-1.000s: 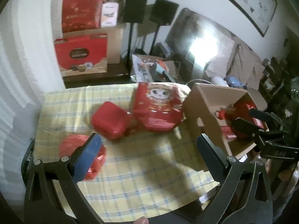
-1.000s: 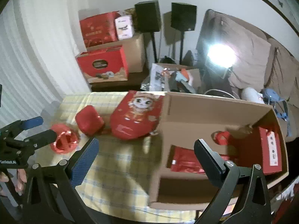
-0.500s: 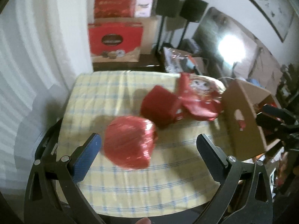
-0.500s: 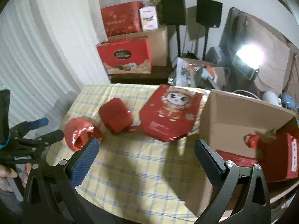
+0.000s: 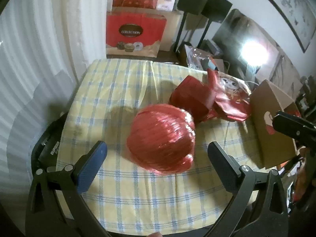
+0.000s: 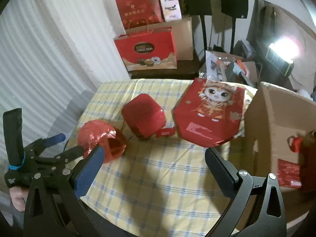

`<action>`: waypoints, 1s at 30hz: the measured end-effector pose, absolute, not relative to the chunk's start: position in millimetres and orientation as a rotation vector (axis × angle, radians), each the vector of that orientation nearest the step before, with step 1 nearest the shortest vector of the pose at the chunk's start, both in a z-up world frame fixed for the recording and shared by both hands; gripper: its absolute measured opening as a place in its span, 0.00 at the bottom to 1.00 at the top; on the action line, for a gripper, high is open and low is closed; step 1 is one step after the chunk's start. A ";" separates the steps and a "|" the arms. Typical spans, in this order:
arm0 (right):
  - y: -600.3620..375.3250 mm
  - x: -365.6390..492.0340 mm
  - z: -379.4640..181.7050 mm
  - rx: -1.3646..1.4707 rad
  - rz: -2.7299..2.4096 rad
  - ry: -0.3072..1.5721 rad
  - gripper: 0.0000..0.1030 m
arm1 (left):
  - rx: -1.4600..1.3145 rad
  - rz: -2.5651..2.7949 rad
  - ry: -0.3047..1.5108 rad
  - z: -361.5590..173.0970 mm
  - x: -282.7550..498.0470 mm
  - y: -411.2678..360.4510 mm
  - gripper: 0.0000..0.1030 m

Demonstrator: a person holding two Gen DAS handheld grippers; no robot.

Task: Organize objects
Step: 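Reach the right gripper to the red ribbon ball and close on it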

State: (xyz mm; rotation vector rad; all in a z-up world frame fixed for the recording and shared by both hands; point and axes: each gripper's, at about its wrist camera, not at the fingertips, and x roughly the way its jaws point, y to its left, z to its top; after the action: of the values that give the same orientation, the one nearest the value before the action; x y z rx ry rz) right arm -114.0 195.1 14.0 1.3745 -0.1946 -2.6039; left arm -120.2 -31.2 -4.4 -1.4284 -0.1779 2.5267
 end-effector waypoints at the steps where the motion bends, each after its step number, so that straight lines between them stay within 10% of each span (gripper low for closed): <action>1: 193.0 -116.4 9.9 1.381 -2.598 -0.202 0.99 | -1.435 2.522 -0.180 -7.4 -120.6 -31.2 0.99; 15: 158.7 -134.5 -42.5 1.438 -2.509 -0.206 0.90 | -1.421 2.555 -0.107 -30.4 -124.2 -25.8 0.98; 30: 125.4 -154.2 -71.2 1.453 -2.380 -0.253 0.74 | -1.445 2.477 -0.237 -44.4 -133.2 -64.2 0.60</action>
State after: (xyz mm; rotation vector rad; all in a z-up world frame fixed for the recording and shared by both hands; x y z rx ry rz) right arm -154.2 125.4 -71.2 1.4527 -0.2529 -2.3797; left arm -133.2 -64.2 -44.4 -1.4447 -0.2371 2.4773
